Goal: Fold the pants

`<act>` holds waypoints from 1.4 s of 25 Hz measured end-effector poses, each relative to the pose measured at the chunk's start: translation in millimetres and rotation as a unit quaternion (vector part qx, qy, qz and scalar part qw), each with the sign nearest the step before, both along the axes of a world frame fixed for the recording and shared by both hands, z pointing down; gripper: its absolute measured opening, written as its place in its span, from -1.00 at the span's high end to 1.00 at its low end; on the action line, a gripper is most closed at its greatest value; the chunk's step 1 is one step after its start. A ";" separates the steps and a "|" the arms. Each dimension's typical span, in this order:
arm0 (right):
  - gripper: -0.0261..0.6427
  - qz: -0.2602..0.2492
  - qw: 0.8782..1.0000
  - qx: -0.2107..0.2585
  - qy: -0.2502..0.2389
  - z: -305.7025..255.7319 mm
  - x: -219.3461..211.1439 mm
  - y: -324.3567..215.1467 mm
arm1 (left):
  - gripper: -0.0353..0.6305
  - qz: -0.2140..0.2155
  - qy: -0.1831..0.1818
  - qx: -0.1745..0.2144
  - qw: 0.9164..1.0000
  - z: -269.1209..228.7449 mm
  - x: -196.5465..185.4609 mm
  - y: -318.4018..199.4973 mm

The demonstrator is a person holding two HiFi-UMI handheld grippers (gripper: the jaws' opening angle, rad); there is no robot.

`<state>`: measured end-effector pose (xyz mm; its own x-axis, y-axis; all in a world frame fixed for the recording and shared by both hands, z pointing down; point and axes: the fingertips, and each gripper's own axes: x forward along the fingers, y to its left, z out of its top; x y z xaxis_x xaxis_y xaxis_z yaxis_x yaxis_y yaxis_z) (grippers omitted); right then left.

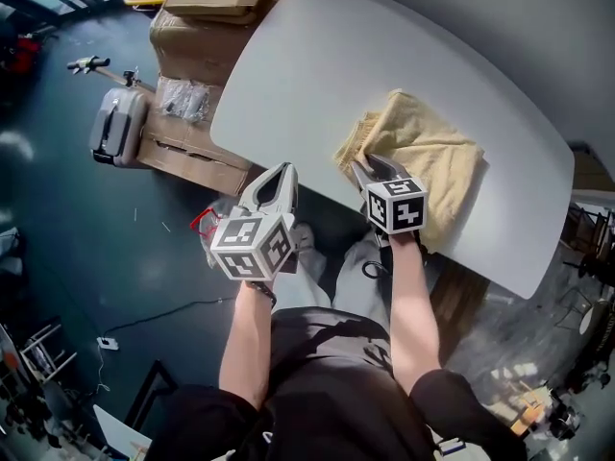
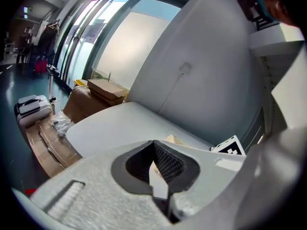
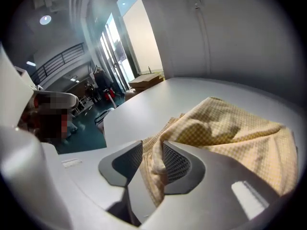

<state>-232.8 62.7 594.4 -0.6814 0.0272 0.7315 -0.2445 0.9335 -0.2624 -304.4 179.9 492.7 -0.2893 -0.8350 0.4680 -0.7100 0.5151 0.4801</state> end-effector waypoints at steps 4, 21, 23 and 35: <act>0.44 -0.014 1.000 -0.024 -0.009 -5.7 1.4 3.9 | 0.88 0.025 -0.003 0.011 1.000 -6.9 10.1 -17.3; 0.91 0.180 0.938 0.176 -0.239 -257.5 130.0 -135.0 | 0.88 0.175 -0.084 0.152 0.969 -155.9 76.5 -171.5; 0.91 0.197 0.922 0.209 -0.261 -291.0 147.3 -143.0 | 0.88 0.195 -0.107 0.177 0.959 -185.8 89.9 -187.0; 0.91 0.265 0.849 0.304 -0.342 -397.4 215.7 -158.1 | 0.88 0.237 -0.198 0.266 0.913 -295.0 154.3 -228.6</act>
<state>-17.1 -95.4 197.0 -0.7506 -0.6571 -0.0700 -0.6573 0.7533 -0.0223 -150.1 -48.7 197.7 0.1058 -0.9891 -0.1026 -0.9650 -0.1270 0.2296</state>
